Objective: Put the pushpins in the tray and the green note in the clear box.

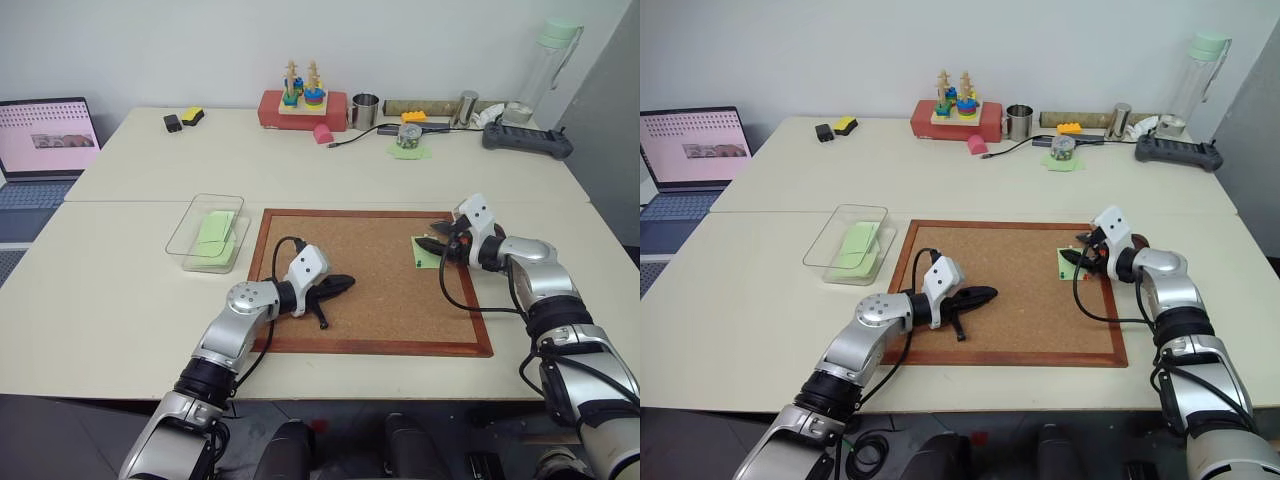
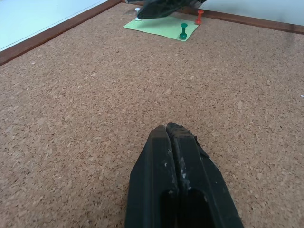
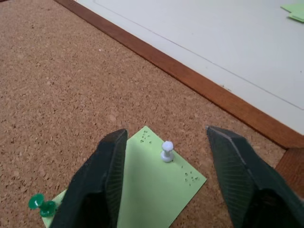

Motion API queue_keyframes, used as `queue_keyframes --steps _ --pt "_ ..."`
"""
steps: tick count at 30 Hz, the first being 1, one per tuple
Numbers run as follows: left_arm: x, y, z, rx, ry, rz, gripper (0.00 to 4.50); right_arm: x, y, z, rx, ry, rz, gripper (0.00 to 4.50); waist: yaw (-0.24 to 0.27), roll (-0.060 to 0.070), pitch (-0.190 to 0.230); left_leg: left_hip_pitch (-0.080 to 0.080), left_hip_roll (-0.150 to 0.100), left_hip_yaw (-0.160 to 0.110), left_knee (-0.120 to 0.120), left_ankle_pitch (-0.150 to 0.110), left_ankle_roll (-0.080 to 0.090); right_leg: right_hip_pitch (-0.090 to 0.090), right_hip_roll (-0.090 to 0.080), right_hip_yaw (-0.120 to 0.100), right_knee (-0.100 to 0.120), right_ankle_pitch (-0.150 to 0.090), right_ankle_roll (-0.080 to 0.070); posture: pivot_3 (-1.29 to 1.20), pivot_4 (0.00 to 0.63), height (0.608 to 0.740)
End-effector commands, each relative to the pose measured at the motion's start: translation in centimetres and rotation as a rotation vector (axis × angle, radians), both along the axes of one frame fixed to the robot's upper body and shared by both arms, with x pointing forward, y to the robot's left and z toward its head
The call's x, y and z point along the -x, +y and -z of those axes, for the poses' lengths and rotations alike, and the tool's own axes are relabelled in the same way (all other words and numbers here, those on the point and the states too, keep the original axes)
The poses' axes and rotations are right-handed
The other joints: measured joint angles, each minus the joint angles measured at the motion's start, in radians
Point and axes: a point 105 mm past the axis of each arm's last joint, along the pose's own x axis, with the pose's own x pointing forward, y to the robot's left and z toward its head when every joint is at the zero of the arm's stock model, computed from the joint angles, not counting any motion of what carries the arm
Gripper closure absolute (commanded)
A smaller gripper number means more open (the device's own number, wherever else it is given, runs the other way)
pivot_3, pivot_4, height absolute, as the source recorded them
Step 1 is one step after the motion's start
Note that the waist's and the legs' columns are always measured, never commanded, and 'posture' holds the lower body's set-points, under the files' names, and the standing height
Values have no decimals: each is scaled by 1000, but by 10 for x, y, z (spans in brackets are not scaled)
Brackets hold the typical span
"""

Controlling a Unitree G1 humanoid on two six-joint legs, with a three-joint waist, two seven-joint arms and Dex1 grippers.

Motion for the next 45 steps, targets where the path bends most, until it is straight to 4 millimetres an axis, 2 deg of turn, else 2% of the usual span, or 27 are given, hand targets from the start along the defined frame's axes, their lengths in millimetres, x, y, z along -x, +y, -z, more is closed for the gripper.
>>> queue_keyframes --steps 1,9,10,19,23,31,34,40,45 --pt "5 2 14 -21 53 -8 4500 -4 -1 -12 -13 -47 3 2747 0 0 0 0 0 0 0 0 0 0 0 0 0 0 0 0 150 740" --pt "5 4 16 -28 56 -21 4500 -5 -1 -12 -7 -52 -4 4399 0 0 0 1 0 0 0 0 0 0 0 0 1 0 0 0 150 740" --pt "5 4 17 -29 56 -21 4500 -5 -1 -12 -9 -52 -6 4489 0 0 0 1 0 0 0 0 0 0 0 0 1 0 0 0 150 740" --pt "6 8 25 -46 76 -43 4500 -4 1 -22 -96 -55 -18 4489 0 1 0 1 0 0 0 0 0 0 0 0 1 0 0 0 150 740" --pt "7 8 28 -51 86 -47 4500 -4 -1 -32 -153 -63 -10 4489 0 2 -1 1 0 0 0 0 0 0 0 0 1 0 0 0 150 740" --pt "12 7 35 -65 99 -37 4500 -1 -13 -45 -218 -72 31 4489 -2 3 -3 2 0 1 0 0 0 1 1 1 1 0 0 0 150 740" --pt "13 7 36 -66 99 -36 4500 0 -27 -49 -173 -89 84 4489 -2 3 -3 2 0 1 0 0 0 1 1 1 1 0 0 0 150 740" --pt "14 9 38 -66 98 -46 4500 4 -64 -33 -17 -72 229 4489 -1 3 -4 2 0 1 -1 0 0 1 0 1 1 0 0 0 150 740" --pt "15 10 40 -62 100 -54 4500 8 -78 -26 23 -56 290 4489 -4 6 -5 3 0 3 -1 0 0 1 1 3 1 0 0 0 150 740"
